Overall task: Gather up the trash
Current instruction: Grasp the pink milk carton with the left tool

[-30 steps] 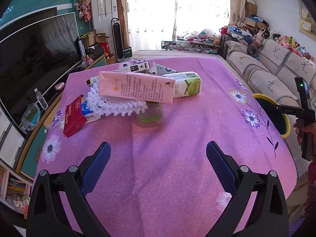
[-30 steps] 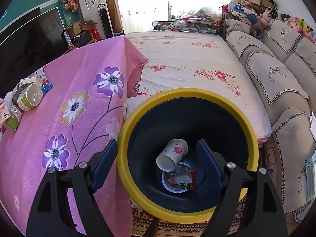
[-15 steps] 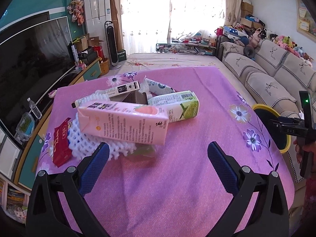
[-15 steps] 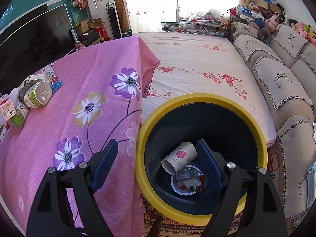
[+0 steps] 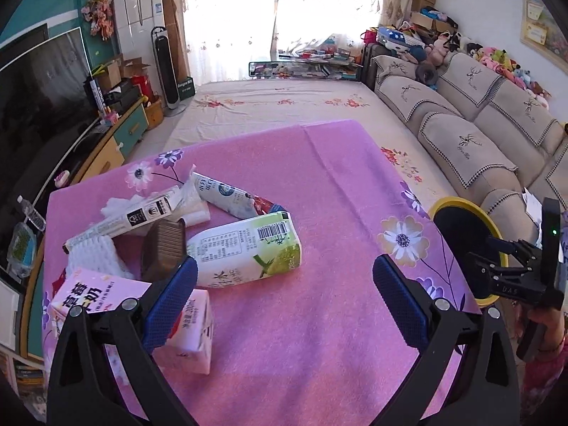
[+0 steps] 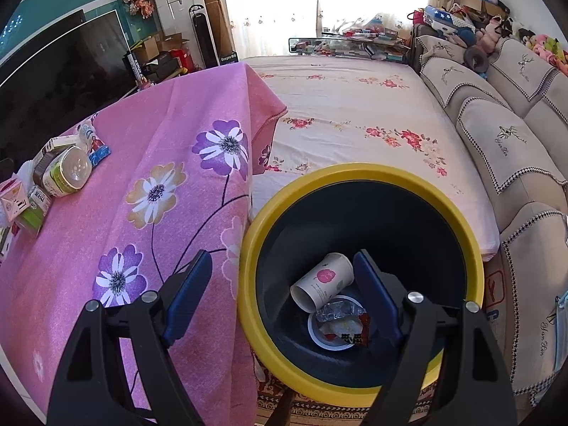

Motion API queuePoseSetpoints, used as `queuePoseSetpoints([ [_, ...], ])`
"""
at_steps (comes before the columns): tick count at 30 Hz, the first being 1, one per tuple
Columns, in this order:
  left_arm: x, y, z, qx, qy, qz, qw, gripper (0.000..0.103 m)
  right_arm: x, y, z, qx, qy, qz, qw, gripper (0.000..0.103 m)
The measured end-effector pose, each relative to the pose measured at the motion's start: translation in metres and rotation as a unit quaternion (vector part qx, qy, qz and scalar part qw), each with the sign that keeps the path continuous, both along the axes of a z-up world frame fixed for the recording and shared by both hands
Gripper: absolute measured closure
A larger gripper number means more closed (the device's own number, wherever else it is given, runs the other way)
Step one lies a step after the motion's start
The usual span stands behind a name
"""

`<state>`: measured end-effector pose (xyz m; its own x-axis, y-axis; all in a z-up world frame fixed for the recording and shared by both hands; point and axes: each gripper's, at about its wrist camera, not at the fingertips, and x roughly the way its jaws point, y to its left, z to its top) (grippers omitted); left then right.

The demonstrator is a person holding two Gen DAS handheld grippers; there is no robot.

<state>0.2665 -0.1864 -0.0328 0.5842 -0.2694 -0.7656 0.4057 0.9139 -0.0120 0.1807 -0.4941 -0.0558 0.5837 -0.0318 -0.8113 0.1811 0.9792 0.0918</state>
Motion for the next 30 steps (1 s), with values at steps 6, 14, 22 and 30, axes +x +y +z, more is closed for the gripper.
queuePoseSetpoints([
  [6,0.016,-0.009,-0.015,0.020,0.003,0.051,0.9985,0.005,0.004,-0.001,-0.006,-0.002,0.009,0.009,1.000,0.026],
  [14,0.058,-0.011,-0.041,0.016,0.082,0.067,0.9943,0.005,0.004,0.000,-0.006,0.008,0.005,0.015,1.000,0.025],
  [22,0.008,0.013,-0.035,0.017,0.115,0.020,0.9931,0.005,0.002,-0.004,-0.005,0.009,0.004,0.014,1.000,0.024],
  [30,-0.065,0.073,0.001,-0.012,0.077,0.021,0.9967,0.005,0.003,0.008,-0.005,0.012,0.002,0.028,1.000,0.024],
])
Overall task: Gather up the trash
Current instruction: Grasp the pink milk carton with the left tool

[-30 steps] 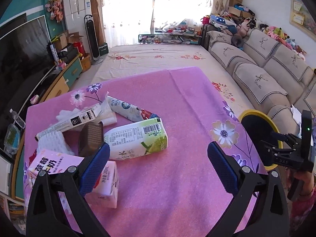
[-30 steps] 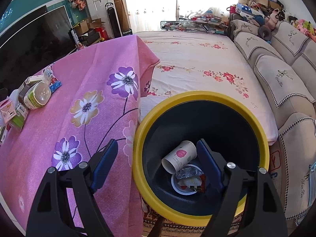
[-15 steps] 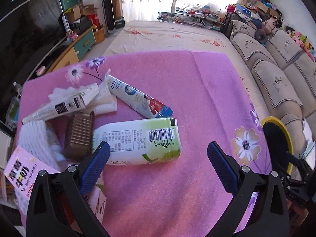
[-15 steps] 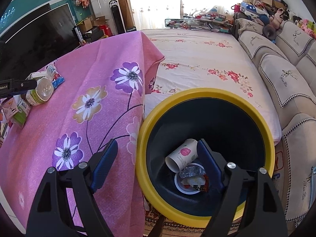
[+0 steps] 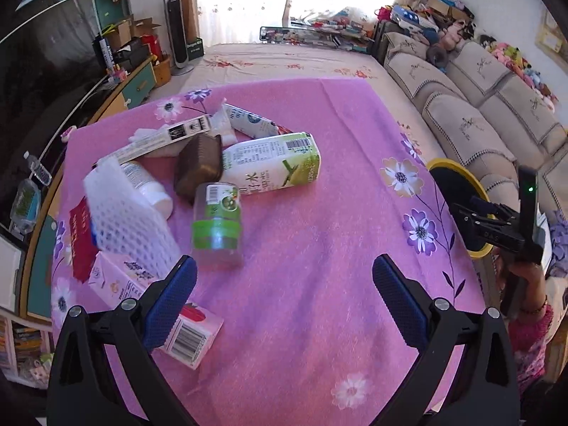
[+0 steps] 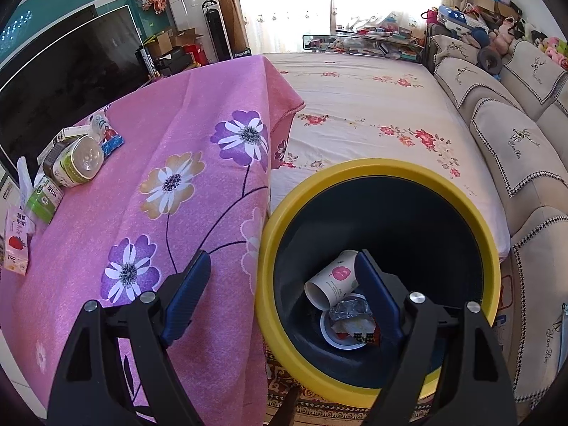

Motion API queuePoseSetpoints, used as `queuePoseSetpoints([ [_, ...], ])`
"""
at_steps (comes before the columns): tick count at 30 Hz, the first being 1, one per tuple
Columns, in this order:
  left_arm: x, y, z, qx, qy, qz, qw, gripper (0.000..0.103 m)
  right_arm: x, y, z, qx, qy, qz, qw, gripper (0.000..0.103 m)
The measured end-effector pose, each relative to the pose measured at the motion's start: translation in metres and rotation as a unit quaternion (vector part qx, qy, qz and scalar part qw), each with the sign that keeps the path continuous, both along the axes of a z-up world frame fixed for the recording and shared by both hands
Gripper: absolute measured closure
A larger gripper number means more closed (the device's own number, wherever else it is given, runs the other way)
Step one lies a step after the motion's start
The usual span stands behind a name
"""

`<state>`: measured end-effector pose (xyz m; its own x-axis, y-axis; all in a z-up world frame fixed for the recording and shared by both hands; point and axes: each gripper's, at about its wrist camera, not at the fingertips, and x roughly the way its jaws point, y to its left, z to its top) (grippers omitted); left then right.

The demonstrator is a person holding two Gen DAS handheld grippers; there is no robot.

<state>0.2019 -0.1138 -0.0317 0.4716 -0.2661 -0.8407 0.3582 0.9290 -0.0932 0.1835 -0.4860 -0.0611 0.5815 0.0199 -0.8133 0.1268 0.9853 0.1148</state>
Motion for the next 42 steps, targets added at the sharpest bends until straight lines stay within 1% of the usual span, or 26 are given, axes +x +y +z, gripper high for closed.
queuePoseSetpoints([
  [2,-0.009,0.022,0.003,-0.023,0.010,0.018,0.9995,0.005,0.001,0.004,0.001,-0.001,-0.002,0.005,1.000,0.024],
  [5,-0.016,0.057,0.000,-0.032,0.031,0.065,0.9969,0.005,0.001,0.011,0.005,-0.004,-0.006,0.012,1.000,0.024],
  [8,-0.018,0.090,-0.018,-0.050,0.074,0.129,0.9876,0.005,0.002,0.018,0.007,-0.006,-0.008,0.020,1.000,0.024],
  [10,-0.013,0.104,-0.034,-0.052,0.101,0.160,0.9807,0.005,0.006,0.021,0.007,-0.007,-0.008,0.022,1.000,0.024],
  [13,-0.009,0.110,-0.051,-0.071,0.131,0.195,0.9695,0.005,0.008,0.026,0.008,-0.005,-0.009,0.027,1.000,0.024],
  [15,-0.006,0.106,-0.055,-0.085,0.138,0.210,0.9641,0.005,0.009,0.029,0.008,-0.002,-0.011,0.031,0.999,0.024],
  [16,-0.005,0.100,-0.056,-0.087,0.137,0.214,0.9634,0.005,0.009,0.030,0.007,-0.001,-0.011,0.033,0.999,0.024],
  [18,0.001,0.086,-0.058,-0.077,0.133,0.212,0.9650,0.005,0.008,0.031,0.007,0.001,-0.012,0.036,0.999,0.024],
  [19,0.005,0.082,-0.061,-0.071,0.135,0.218,0.9639,0.006,0.008,0.031,0.007,0.002,-0.013,0.037,0.999,0.024],
  [21,0.014,0.081,-0.069,-0.072,0.153,0.242,0.9556,0.013,0.007,0.030,0.008,0.005,-0.016,0.039,0.999,0.024],
  [23,0.022,0.084,-0.078,-0.075,0.169,0.259,0.9481,0.026,0.005,0.027,0.008,0.008,-0.018,0.039,0.999,0.024],
  [25,0.026,0.087,-0.085,-0.068,0.178,0.267,0.9447,0.031,0.004,0.023,0.006,0.011,-0.018,0.037,0.999,0.024],
  [26,0.027,0.089,-0.088,-0.065,0.182,0.268,0.9438,0.036,0.004,0.020,0.005,0.012,-0.017,0.036,0.999,0.024],
  [27,0.027,0.091,-0.090,-0.069,0.185,0.268,0.9430,0.038,0.004,0.017,0.003,0.013,-0.015,0.033,0.999,0.024],
  [28,0.026,0.093,-0.091,-0.074,0.187,0.266,0.9428,0.042,0.005,0.015,0.001,0.015,-0.013,0.031,0.999,0.024],
  [29,0.025,0.094,-0.091,-0.075,0.184,0.262,0.9444,0.044,0.005,0.013,-0.001,0.016,-0.011,0.029,0.999,0.024],
  [30,0.024,0.094,-0.089,-0.068,0.177,0.252,0.9489,0.046,0.005,0.011,-0.003,0.017,-0.010,0.028,0.999,0.024],
  [32,0.020,0.095,-0.084,-0.046,0.162,0.229,0.9586,0.052,0.004,0.009,-0.005,0.020,-0.008,0.028,0.999,0.024],
  [34,0.013,0.098,-0.082,-0.024,0.155,0.206,0.9658,0.054,0.002,0.008,-0.006,0.020,-0.006,0.028,0.999,0.024],
  [36,0.006,0.101,-0.080,0.004,0.149,0.185,0.9713,0.056,0.001,0.008,-0.007,0.020,-0.005,0.028,0.999,0.024],
  [38,0.000,0.103,-0.079,0.022,0.143,0.160,0.9765,0.061,0.000,0.009,-0.008,0.019,-0.004,0.027,0.999,0.024],
  [39,-0.001,0.106,-0.080,0.022,0.144,0.154,0.9772,0.061,0.000,0.009,-0.008,0.019,-0.004,0.027,0.999,0.024],
  [40,-0.001,0.109,-0.081,0.014,0.150,0.151,0.9769,0.060,0.001,0.010,-0.008,0.018,-0.003,0.027,0.999,0.024],
  [41,0.001,0.113,-0.082,0.006,0.153,0.154,0.9762,0.052,0.001,0.012,-0.008,0.017,-0.003,0.028,0.999,0.024],
  [42,0.004,0.115,-0.083,0.014,0.154,0.160,0.9749,0.045,0.000,0.014,-0.007,0.016,-0.003,0.028,0.999,0.024],
])
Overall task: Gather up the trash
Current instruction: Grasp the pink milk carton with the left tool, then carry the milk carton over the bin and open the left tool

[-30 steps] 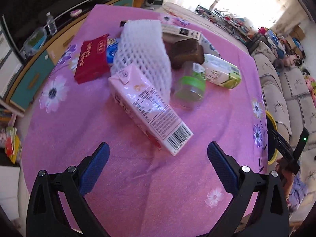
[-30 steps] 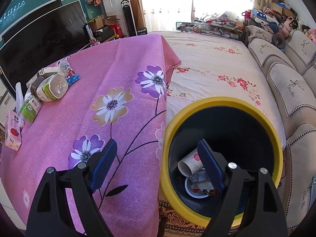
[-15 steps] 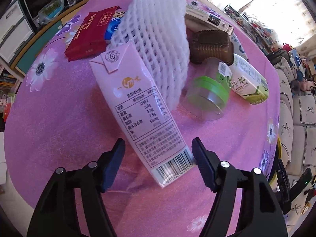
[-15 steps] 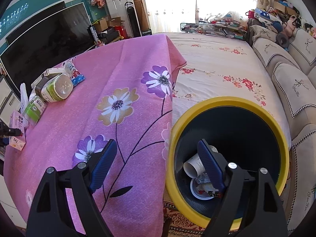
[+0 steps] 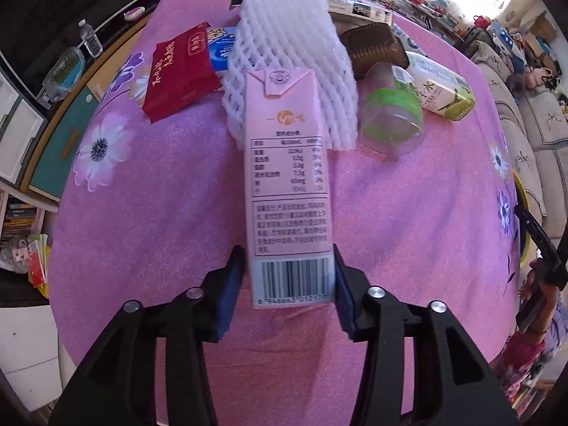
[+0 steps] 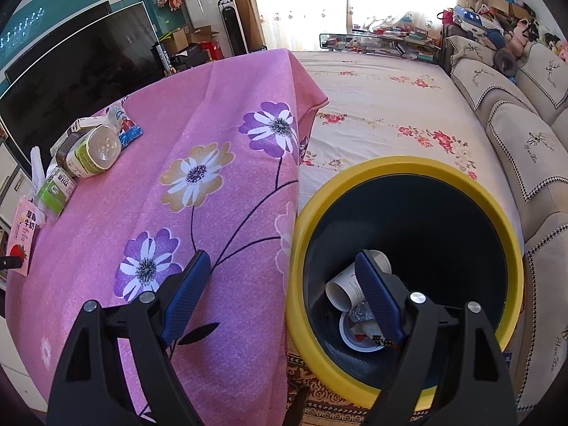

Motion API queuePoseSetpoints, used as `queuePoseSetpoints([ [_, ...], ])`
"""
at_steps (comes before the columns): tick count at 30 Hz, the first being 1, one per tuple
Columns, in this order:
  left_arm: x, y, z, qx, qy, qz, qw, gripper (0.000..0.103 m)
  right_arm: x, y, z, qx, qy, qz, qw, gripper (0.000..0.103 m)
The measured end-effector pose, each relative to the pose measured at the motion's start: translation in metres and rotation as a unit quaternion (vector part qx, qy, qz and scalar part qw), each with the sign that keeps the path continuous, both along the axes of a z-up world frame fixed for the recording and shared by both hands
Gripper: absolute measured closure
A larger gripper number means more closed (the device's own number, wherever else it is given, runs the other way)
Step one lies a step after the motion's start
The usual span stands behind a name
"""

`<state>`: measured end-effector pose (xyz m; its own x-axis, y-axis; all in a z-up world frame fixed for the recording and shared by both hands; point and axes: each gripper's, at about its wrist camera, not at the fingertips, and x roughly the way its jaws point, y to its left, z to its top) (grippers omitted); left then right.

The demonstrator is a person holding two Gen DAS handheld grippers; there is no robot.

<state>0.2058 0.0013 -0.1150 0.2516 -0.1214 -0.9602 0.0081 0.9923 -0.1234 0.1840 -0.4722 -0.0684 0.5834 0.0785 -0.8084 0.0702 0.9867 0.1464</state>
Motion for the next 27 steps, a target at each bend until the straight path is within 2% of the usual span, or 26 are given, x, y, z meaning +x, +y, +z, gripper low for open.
queuePoseSetpoints([
  [1,0.000,0.005,-0.001,0.007,-0.003,0.003,1.0000,0.031,-0.001,0.002,0.001,-0.001,-0.001,0.002,1.000,0.024],
  [2,0.002,0.006,-0.001,0.011,-0.011,0.003,0.9999,0.027,-0.003,0.005,0.002,-0.002,-0.001,0.004,1.000,0.024],
  [4,0.006,0.004,0.002,0.027,-0.029,-0.002,0.9992,0.027,-0.005,0.009,0.006,-0.007,-0.003,0.008,1.000,0.024],
  [6,0.009,0.000,0.006,0.045,-0.045,-0.015,0.9979,0.042,-0.006,0.013,0.009,-0.013,-0.003,0.011,1.000,0.024],
  [7,0.012,-0.003,0.006,0.053,-0.045,-0.022,0.9973,0.058,-0.006,0.013,0.010,-0.015,-0.004,0.011,1.000,0.024],
  [8,0.015,-0.005,0.005,0.052,-0.040,-0.025,0.9975,0.065,-0.006,0.013,0.011,-0.016,-0.004,0.010,1.000,0.024],
  [13,0.015,-0.008,0.011,0.047,-0.050,-0.028,0.9972,0.066,-0.008,0.006,0.015,-0.013,-0.006,0.006,1.000,0.024],
  [17,-0.010,-0.023,0.028,0.045,-0.079,-0.052,0.9945,0.066,-0.014,-0.001,0.019,-0.009,-0.013,0.000,1.000,0.024],
  [20,-0.031,-0.052,0.048,0.051,-0.115,-0.088,0.9881,0.066,-0.021,-0.011,0.023,-0.006,-0.021,-0.013,1.000,0.024],
  [23,-0.043,-0.092,0.069,0.038,-0.147,-0.135,0.9792,0.066,-0.030,-0.024,0.028,-0.003,-0.029,-0.027,0.999,0.024],
  [27,-0.050,-0.167,0.089,0.011,-0.169,-0.216,0.9616,0.065,-0.046,-0.040,0.036,-0.001,-0.040,-0.047,0.998,0.024],
])
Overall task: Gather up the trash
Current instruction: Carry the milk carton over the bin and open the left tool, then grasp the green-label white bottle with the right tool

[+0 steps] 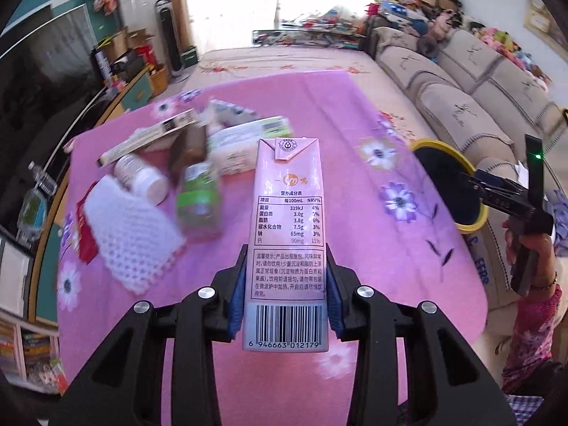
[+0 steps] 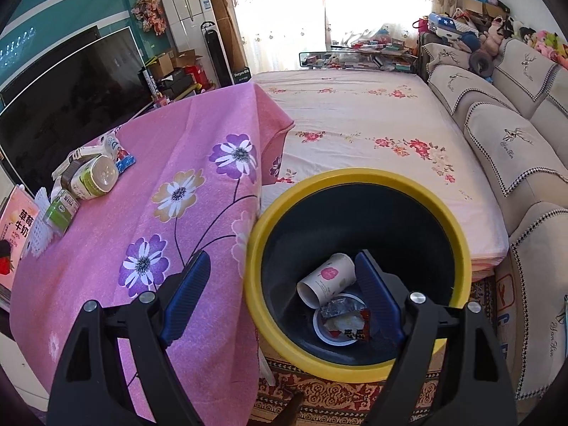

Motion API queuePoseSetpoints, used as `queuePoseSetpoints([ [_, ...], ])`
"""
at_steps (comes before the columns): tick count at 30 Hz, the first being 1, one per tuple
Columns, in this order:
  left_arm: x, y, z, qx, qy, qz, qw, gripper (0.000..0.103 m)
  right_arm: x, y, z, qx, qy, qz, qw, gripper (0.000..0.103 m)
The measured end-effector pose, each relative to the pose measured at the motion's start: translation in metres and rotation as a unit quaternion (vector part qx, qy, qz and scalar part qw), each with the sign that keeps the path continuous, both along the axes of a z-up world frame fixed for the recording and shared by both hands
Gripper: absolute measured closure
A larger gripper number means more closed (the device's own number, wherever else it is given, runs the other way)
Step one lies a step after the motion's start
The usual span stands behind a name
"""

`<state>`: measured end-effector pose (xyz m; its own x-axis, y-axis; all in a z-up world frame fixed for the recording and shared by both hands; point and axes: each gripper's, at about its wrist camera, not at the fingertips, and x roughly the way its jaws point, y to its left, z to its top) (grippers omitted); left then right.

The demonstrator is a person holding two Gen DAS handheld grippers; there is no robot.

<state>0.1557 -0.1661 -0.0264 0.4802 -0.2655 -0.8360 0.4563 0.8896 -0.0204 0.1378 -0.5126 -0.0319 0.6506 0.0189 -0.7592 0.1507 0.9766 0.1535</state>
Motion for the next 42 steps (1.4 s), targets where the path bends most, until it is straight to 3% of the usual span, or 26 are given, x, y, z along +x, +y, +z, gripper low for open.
queuePoseSetpoints([
  [7,0.003,-0.127,-0.001,-0.021,0.008,-0.122,0.9922,0.065,-0.031,-0.027,0.017,-0.001,-0.023,-0.029,0.999,0.024],
  [12,0.012,-0.204,-0.012,-0.042,0.038,-0.167,0.9844,0.065,-0.047,-0.048,0.022,-0.015,-0.024,-0.054,0.998,0.024],
  [19,0.028,-0.281,-0.038,-0.039,0.061,-0.192,0.9787,0.065,-0.066,-0.078,0.022,-0.033,-0.015,-0.099,0.994,0.024],
  [26,0.048,-0.314,-0.066,-0.044,0.081,-0.187,0.9781,0.064,-0.075,-0.089,0.023,-0.052,-0.005,-0.126,0.991,0.024],
  [29,0.054,-0.298,-0.060,-0.065,0.080,-0.167,0.9806,0.038,-0.077,-0.087,0.022,-0.056,-0.003,-0.124,0.991,0.024],
  [33,0.046,-0.240,-0.031,-0.096,0.033,-0.144,0.9844,0.033,-0.071,-0.076,0.021,-0.054,-0.001,-0.108,0.993,0.024],
  [35,0.034,-0.196,-0.014,-0.113,0.000,-0.122,0.9860,0.021,-0.064,-0.067,0.022,-0.049,-0.003,-0.093,0.994,0.024],
  [37,0.023,-0.146,0.001,-0.123,-0.034,-0.098,0.9871,0.016,-0.054,-0.052,0.022,-0.042,-0.006,-0.070,0.997,0.024],
  [42,-0.001,-0.023,0.019,-0.094,-0.111,0.001,0.9894,0.007,-0.013,0.013,0.023,-0.030,-0.007,0.017,0.999,0.024],
])
